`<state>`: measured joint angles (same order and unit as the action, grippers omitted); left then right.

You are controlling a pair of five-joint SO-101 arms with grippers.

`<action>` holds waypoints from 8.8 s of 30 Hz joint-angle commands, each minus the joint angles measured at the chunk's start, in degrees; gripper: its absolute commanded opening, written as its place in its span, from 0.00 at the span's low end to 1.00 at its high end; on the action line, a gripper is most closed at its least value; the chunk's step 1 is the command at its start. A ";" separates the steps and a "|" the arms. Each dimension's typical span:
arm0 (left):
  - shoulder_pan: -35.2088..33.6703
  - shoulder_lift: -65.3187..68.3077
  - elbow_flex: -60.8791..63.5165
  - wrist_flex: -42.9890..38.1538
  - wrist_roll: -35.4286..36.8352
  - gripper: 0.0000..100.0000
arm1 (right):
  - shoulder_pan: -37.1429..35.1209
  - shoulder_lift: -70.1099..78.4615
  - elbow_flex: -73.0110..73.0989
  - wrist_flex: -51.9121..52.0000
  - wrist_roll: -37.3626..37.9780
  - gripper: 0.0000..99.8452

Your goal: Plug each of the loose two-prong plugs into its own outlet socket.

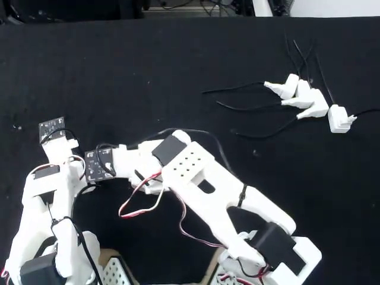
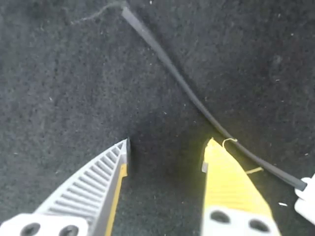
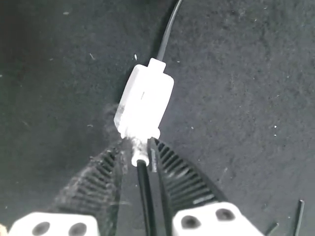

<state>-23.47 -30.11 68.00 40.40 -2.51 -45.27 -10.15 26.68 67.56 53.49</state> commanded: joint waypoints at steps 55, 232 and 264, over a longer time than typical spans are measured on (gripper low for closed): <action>-0.57 0.09 -1.80 -0.62 0.35 0.25 | 4.84 7.78 8.66 -4.92 -2.90 0.01; 19.12 -51.69 14.90 2.02 4.57 0.25 | 19.78 -41.63 46.81 -18.64 -22.59 0.12; 19.30 -51.69 14.64 2.20 4.57 0.25 | 19.69 -13.05 27.21 -13.98 -26.64 0.12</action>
<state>-4.22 -81.27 83.47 42.33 2.24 -26.20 -20.44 55.69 53.14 27.74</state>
